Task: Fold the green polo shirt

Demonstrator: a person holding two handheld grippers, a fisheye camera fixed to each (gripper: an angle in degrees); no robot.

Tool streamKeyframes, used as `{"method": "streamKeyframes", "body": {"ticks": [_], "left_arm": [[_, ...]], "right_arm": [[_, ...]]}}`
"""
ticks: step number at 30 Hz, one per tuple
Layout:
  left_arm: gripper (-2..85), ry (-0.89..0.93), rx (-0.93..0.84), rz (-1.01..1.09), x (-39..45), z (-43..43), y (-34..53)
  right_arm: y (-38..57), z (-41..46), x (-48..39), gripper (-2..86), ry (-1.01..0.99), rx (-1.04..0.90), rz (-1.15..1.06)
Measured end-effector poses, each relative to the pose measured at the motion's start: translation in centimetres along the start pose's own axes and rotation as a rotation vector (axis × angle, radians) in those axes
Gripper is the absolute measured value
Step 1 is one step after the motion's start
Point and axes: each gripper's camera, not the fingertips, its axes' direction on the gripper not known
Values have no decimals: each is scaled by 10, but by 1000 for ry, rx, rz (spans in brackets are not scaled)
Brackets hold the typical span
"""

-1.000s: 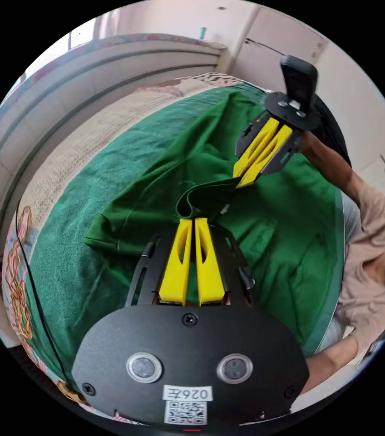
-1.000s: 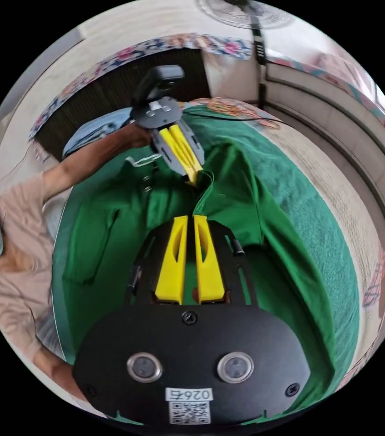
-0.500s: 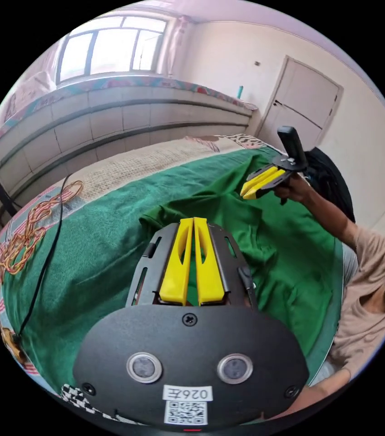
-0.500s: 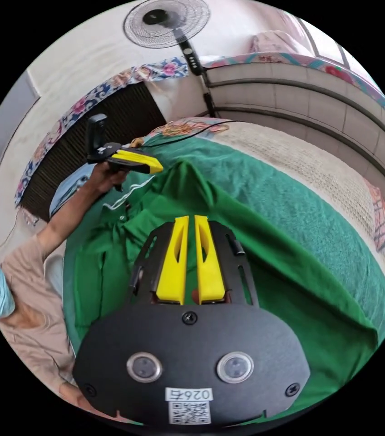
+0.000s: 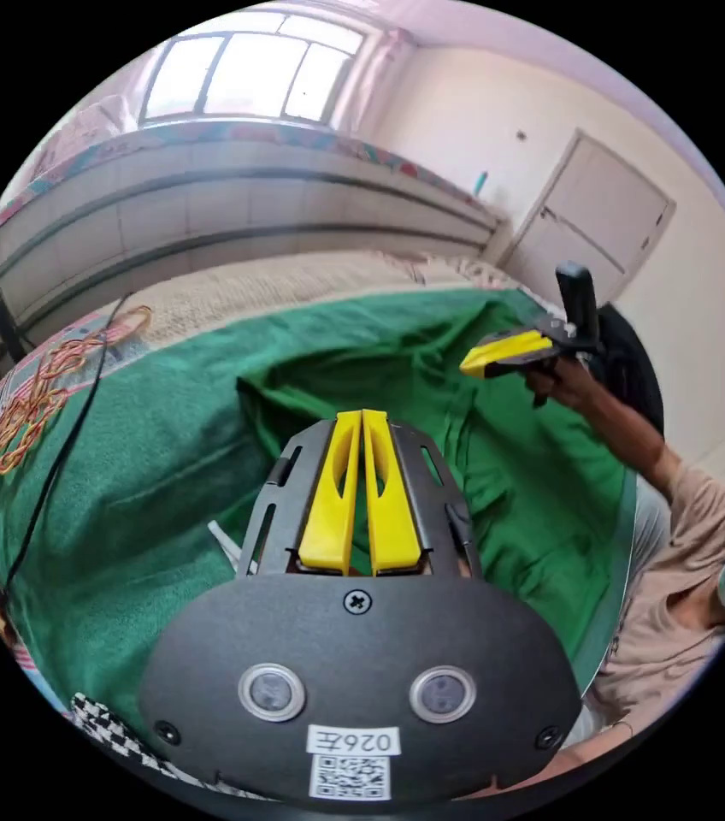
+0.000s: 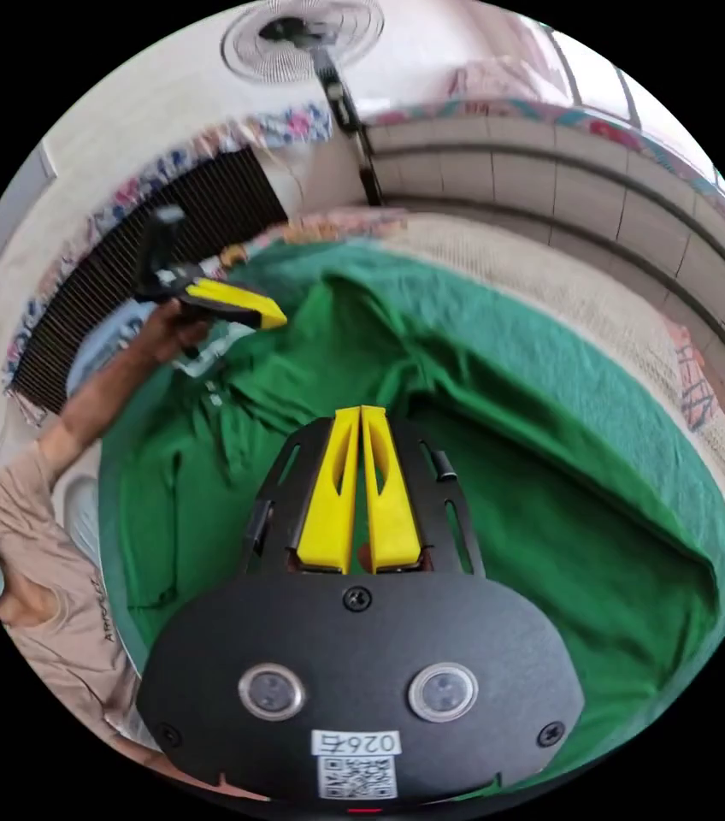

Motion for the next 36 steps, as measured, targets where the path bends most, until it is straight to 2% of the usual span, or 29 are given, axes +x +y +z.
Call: {"method": "streamKeyframes", "body": {"ticks": [1,2,6,9,12,15,17,20,24,26,28,30,32,36], "left_arm": [[-8,-88,-133,-33,4,14,3],[-8,-104,-131,-38,7,12,7],[-8,-166,99,-156,34,-74,54],[-9,-213,302,-155,74,-151,108],[-10,-165,424,-132,117,-199,164],[-10,-80,574,-78,164,-232,220],[-10,-63,679,-32,197,-251,250],[-10,-102,862,42,256,-280,298],[-10,-59,1145,130,318,-301,354],[-10,2,1153,204,336,-302,358],[-10,23,1069,252,358,-293,342],[-10,17,979,249,371,-279,317],[-9,41,911,245,382,-260,288],[-4,142,768,198,400,-199,203]], "right_arm": [[-5,22,-1,-9,78,-150,19],[-7,23,-5,-9,142,-177,28],[-3,-53,-38,-9,236,-15,59],[14,-132,-84,-9,297,104,13],[39,-193,-128,-9,288,153,-18],[74,-260,-169,-9,287,331,1],[110,-320,-199,-9,306,586,-11],[143,-373,-216,-9,340,857,-30],[141,-412,-198,-10,341,857,-14],[139,-430,-171,-10,377,810,35],[137,-440,-140,-11,452,793,73],[136,-449,-94,-10,546,765,174],[137,-451,-7,-8,600,669,367],[143,-446,140,-2,436,478,633]]}}
